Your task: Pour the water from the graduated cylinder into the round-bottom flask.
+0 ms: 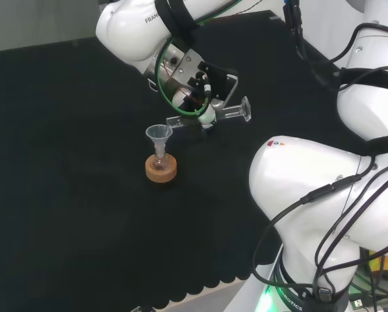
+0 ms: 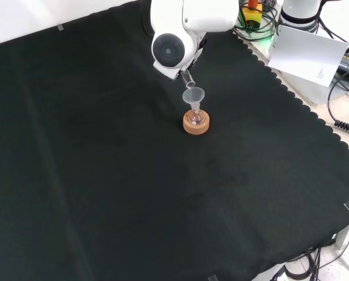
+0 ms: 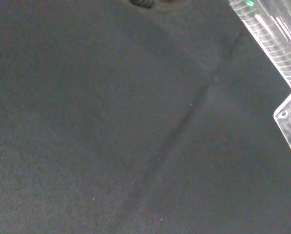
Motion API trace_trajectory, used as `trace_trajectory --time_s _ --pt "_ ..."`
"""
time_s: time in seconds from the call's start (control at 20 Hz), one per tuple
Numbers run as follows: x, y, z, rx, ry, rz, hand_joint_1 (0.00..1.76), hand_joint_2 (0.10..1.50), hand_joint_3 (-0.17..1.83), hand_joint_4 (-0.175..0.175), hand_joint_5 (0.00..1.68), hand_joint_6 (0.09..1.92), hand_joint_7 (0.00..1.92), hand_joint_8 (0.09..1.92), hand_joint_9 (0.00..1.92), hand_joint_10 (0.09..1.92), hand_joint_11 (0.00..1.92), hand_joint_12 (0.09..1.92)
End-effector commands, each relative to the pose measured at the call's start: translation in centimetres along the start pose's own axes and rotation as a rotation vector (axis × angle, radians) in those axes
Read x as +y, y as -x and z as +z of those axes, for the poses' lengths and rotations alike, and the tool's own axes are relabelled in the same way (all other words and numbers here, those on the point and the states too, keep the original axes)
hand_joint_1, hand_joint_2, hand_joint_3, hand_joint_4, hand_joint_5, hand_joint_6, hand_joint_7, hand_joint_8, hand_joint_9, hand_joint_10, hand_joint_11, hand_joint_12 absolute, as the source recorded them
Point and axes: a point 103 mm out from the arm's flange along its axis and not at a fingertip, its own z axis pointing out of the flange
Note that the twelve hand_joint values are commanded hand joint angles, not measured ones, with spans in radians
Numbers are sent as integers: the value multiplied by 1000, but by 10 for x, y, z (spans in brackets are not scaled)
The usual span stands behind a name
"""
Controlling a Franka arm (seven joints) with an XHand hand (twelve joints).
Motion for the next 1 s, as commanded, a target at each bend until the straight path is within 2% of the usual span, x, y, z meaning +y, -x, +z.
trace_trajectory --time_s 0.05,0.65,0.75,1.0 --pt "-1 0 -2 -31 -4 23 1266 1099 1 -175 1000 974 1035 953 1510 87 1314 691" --pt "-4 -3 -13 -75 -16 43 1266 1100 1 -175 999 976 1033 955 1508 87 1314 690" --pt "-4 -4 -16 -66 -20 45 1266 1100 1 -175 998 976 1033 955 1508 87 1314 690" --pt "-5 -5 -17 -84 -15 39 1266 1100 1 -175 998 977 1033 956 1507 87 1314 690"
